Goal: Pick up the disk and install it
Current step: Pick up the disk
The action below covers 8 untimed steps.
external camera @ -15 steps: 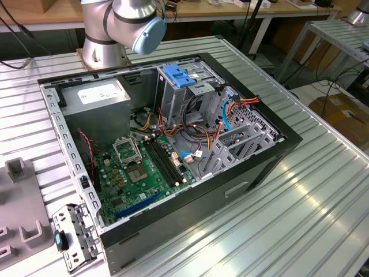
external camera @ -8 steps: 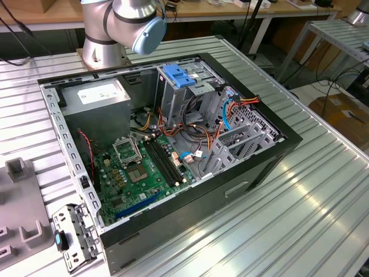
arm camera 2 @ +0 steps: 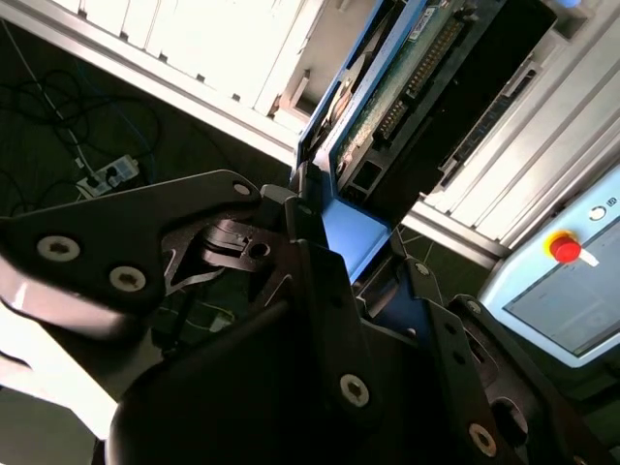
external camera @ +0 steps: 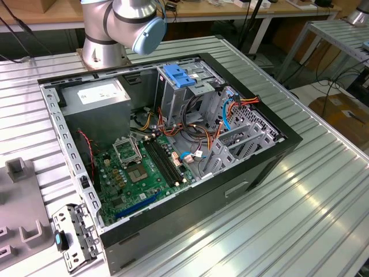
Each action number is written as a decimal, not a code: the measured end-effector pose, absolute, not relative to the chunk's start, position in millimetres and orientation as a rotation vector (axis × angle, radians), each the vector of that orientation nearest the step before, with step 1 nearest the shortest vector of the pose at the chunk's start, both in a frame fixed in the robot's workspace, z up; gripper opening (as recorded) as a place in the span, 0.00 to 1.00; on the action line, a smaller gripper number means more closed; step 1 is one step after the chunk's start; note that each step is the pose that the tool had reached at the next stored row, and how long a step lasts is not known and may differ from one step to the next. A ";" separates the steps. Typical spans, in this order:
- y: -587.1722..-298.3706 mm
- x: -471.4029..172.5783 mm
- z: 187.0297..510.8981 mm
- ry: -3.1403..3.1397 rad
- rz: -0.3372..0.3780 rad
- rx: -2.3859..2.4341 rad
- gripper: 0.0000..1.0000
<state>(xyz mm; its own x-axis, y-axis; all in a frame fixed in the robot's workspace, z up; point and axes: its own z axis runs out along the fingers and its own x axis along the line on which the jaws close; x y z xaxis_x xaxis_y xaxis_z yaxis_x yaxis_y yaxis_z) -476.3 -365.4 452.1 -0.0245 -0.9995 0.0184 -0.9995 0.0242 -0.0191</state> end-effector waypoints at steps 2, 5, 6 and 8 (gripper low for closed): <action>-365.3 -476.3 455.1 2.248 -0.042 -2.194 0.37; -364.9 -476.3 462.6 2.248 -0.042 -2.194 0.37; -364.9 -476.3 466.2 2.248 -0.042 -2.194 0.37; -364.8 -476.3 470.0 2.248 -0.042 -2.194 0.37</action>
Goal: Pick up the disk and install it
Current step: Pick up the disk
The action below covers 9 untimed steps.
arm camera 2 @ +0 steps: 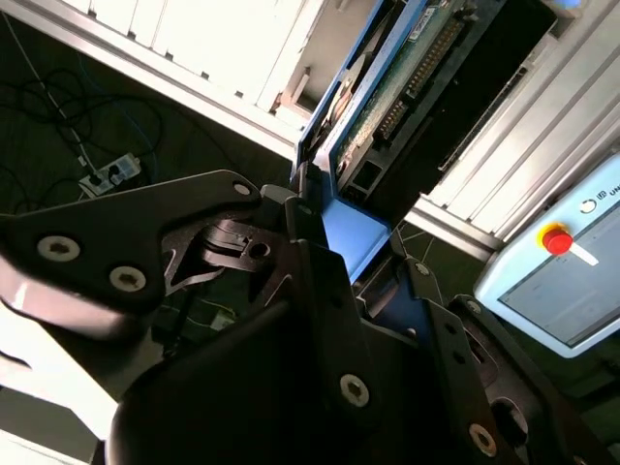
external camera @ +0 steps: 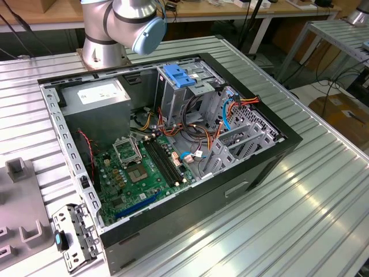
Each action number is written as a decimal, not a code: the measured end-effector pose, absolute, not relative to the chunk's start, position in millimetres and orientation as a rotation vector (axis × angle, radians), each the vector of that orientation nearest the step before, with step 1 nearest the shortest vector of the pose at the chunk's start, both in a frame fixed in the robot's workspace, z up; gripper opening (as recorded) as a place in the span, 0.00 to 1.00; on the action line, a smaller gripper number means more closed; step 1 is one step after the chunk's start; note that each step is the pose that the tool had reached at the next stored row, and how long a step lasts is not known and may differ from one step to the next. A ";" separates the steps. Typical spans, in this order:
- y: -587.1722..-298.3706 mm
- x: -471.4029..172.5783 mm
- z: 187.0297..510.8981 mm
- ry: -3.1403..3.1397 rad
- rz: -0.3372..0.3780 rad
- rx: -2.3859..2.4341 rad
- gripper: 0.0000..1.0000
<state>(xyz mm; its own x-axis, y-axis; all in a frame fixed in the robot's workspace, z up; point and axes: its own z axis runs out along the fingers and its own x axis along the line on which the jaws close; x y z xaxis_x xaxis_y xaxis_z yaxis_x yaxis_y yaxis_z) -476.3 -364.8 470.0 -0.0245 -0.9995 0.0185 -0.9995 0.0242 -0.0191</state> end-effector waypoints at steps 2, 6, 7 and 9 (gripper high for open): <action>-364.7 -476.3 474.5 2.248 -0.042 -2.194 0.37; -364.4 -476.3 482.2 2.248 -0.042 -2.194 0.37; -364.3 -476.3 484.3 2.248 -0.042 -2.194 0.37; -364.0 -476.3 488.3 2.248 -0.042 -2.194 0.37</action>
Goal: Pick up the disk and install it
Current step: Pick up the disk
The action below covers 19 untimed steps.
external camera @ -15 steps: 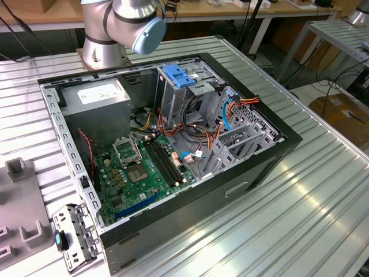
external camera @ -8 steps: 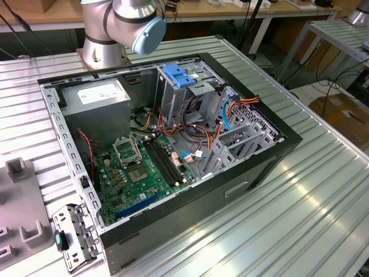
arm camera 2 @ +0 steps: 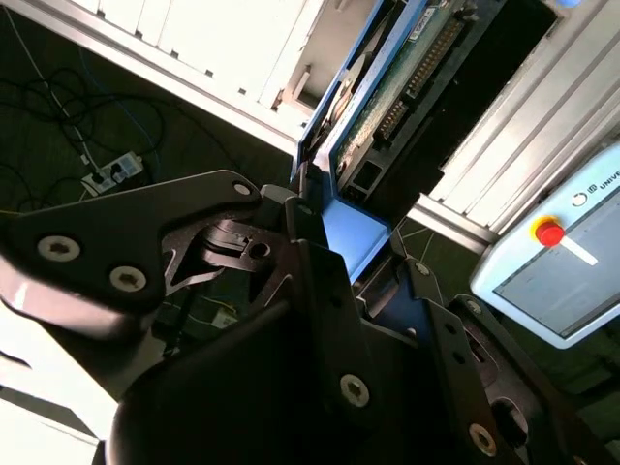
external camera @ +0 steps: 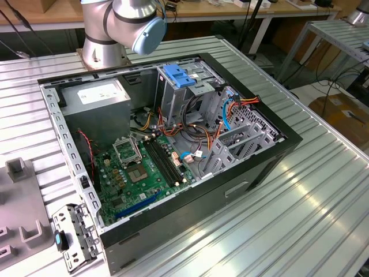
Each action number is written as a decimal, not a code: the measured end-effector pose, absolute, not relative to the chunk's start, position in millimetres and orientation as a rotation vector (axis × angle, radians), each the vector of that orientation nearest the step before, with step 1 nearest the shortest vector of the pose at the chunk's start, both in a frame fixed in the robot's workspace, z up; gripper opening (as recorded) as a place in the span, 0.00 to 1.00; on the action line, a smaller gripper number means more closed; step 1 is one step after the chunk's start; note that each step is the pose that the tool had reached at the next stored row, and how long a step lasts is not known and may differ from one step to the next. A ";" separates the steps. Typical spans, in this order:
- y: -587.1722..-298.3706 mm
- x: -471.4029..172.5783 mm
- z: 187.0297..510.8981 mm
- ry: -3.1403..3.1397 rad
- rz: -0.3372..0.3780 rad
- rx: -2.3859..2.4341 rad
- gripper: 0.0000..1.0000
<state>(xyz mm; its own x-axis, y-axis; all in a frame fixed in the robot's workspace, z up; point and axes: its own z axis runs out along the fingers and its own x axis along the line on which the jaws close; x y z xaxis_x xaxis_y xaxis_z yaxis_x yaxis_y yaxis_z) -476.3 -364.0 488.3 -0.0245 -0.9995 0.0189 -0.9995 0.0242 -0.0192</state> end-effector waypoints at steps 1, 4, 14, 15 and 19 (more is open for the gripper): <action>-363.9 -476.3 489.8 -2.248 0.042 2.194 0.37; -363.6 -476.3 494.9 -2.248 0.042 2.194 0.37; -363.5 -472.6 498.5 -2.246 0.047 2.192 0.37; -363.5 -471.9 498.5 -2.245 0.048 2.191 0.37; -363.5 -467.9 498.5 -2.244 0.050 2.190 0.37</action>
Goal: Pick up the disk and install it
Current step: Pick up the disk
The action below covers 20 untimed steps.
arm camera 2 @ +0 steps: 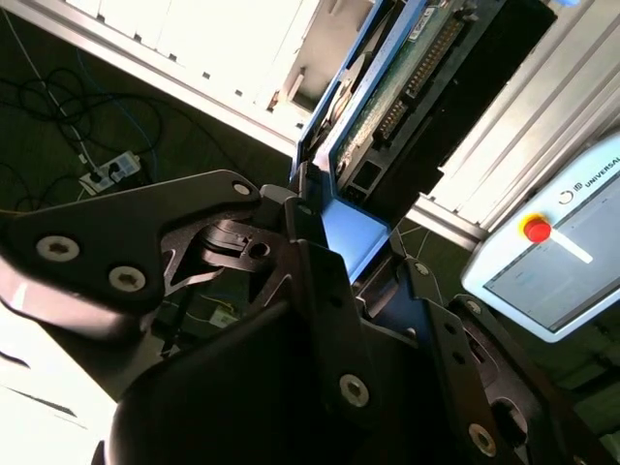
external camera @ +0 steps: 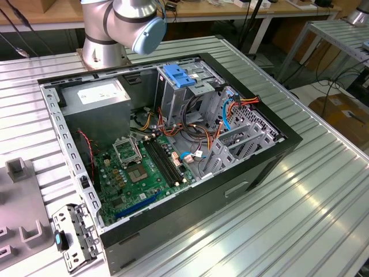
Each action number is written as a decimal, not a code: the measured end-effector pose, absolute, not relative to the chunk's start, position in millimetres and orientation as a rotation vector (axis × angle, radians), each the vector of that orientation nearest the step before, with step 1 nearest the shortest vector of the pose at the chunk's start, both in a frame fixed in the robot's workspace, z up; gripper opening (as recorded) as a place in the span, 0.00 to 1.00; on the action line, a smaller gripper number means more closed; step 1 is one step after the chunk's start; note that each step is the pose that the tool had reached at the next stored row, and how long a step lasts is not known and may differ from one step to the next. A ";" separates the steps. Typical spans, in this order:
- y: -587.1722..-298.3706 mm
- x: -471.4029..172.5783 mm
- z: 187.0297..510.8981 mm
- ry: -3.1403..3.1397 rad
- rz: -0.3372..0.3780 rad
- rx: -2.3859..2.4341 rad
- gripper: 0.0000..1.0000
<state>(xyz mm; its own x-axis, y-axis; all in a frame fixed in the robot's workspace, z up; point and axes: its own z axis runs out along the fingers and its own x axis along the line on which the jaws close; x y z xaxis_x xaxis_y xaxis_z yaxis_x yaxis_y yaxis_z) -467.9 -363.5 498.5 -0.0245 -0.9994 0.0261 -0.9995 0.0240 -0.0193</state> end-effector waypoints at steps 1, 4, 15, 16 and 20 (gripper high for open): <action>-363.5 -466.9 498.5 -2.244 0.050 2.190 0.37; -363.5 -463.4 498.5 -2.244 0.050 2.190 0.37; -363.5 -446.2 498.5 -2.244 0.051 2.190 0.37; -363.4 -444.8 498.5 -2.244 0.051 2.190 0.37; -363.4 -439.4 498.5 -2.244 0.051 2.190 0.37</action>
